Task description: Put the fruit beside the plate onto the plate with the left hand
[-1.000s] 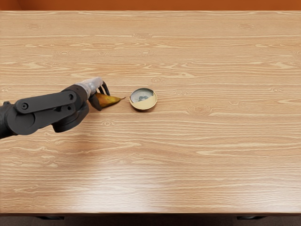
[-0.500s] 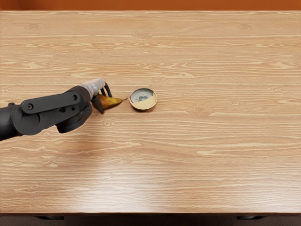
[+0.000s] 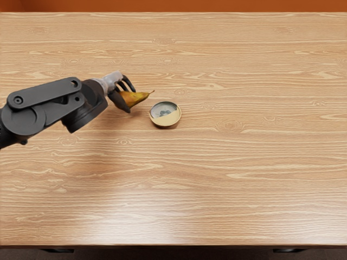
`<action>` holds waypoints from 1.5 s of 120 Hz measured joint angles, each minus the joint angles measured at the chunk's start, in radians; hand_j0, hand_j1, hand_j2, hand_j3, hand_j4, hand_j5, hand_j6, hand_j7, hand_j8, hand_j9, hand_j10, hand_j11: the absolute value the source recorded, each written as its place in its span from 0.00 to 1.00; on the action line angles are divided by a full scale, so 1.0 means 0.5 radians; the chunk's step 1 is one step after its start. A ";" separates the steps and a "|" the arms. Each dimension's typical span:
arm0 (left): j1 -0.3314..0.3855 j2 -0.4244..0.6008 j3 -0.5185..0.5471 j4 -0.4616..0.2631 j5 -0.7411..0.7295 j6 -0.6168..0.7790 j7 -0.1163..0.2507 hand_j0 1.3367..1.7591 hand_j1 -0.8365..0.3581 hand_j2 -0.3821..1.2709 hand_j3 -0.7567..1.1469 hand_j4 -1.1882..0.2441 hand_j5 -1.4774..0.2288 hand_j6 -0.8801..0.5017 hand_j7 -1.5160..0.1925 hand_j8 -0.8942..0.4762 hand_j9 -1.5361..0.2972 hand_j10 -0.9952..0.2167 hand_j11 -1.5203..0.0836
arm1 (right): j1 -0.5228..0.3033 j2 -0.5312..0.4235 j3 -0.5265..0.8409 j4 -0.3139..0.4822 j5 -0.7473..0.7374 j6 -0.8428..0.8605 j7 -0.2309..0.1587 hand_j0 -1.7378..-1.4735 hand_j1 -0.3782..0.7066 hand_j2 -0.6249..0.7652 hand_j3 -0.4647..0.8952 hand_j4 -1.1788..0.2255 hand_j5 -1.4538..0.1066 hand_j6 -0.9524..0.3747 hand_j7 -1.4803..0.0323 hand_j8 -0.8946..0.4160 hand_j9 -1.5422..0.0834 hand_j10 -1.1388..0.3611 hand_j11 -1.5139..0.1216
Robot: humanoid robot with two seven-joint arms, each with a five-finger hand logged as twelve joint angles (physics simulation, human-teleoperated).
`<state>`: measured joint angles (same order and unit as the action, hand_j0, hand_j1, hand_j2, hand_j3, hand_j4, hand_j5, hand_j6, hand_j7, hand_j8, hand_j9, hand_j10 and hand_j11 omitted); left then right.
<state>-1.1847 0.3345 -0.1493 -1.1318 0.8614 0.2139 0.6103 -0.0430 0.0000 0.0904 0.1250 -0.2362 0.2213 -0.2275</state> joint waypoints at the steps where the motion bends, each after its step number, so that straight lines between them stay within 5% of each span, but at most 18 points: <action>1: -0.002 -0.001 -0.003 0.000 -0.002 0.000 0.000 0.75 0.46 0.38 0.40 0.50 0.32 0.32 0.37 0.38 0.35 0.33 0.39 | 0.000 0.000 0.000 0.000 0.000 0.000 0.000 0.30 0.05 0.45 0.34 0.82 0.91 0.70 0.96 0.67 0.93 0.74 0.91; 68: -0.070 -0.281 -0.159 -0.026 -0.018 -0.012 0.000 0.75 0.47 0.44 0.40 0.43 0.31 0.30 0.37 0.35 0.35 0.32 0.39 | 0.000 0.000 -0.001 -0.001 0.000 -0.001 0.000 0.30 0.05 0.45 0.34 0.82 0.91 0.70 0.96 0.67 0.93 0.74 0.91; 152: -0.042 -0.295 -0.135 -0.013 -0.015 -0.008 0.002 0.75 0.48 0.43 0.40 0.39 0.33 0.28 0.36 0.34 0.35 0.30 0.39 | 0.000 0.000 -0.002 0.000 0.000 -0.001 0.000 0.30 0.05 0.45 0.34 0.82 0.91 0.70 0.96 0.67 0.93 0.74 0.91; 180: -0.048 -0.295 -0.104 -0.010 -0.009 -0.005 0.001 0.76 0.68 0.32 0.40 0.58 0.58 0.42 0.61 0.45 0.58 0.53 0.65 | 0.000 0.000 -0.002 -0.001 0.000 -0.001 0.000 0.30 0.05 0.45 0.34 0.82 0.91 0.70 0.96 0.67 0.93 0.74 0.91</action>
<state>-1.2086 0.1871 -0.2013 -1.1369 0.8568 0.2116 0.6109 -0.0429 0.0000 0.0896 0.1244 -0.2362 0.2209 -0.2276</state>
